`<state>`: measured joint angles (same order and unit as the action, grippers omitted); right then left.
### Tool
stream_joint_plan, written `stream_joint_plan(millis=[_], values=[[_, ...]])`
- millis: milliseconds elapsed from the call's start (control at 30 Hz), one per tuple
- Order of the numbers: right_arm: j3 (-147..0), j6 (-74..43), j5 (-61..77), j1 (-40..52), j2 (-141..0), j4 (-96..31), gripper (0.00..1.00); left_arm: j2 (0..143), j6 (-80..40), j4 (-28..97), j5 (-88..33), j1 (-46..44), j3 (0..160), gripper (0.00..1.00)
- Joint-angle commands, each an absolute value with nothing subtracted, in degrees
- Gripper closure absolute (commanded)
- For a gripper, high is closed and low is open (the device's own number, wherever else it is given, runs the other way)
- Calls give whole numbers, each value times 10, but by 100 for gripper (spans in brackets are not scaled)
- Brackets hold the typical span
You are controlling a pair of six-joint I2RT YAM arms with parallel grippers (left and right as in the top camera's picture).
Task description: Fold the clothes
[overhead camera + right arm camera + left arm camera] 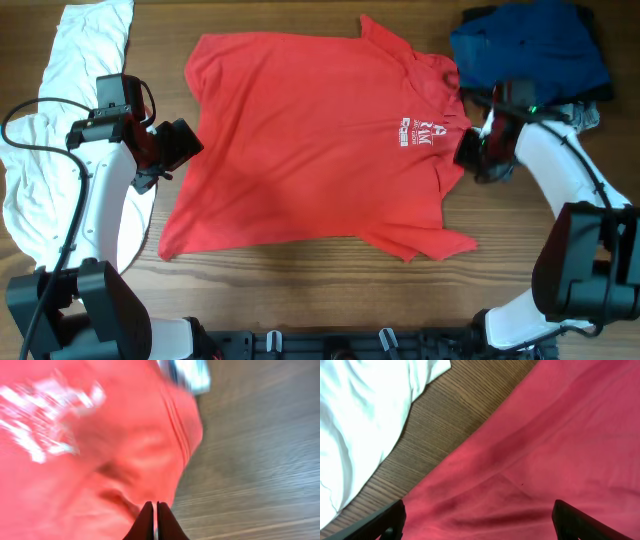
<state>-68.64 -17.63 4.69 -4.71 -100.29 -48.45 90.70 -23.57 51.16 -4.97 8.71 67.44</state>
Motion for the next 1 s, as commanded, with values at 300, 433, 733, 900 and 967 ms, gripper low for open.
stream_joint_plan(millis=[300, 433, 733, 900, 967], values=[[-751, -110, 70, -48, -1001, -566, 63, 900, -227, 512, -44, 85, 673, 6], [-677, -122, 94, -47, -1002, -531, 53, 900, -227, 512, -44, 85, 673, 6], [-553, -142, 130, -43, -1002, -376, 53, 900, -227, 512, -44, 85, 673, 6], [-507, -170, 130, -43, -1002, -305, 59, 900, -227, 512, -44, 85, 673, 6], [-501, -183, 130, -43, -1002, -292, 69, 900, -227, 512, -44, 85, 673, 6]])
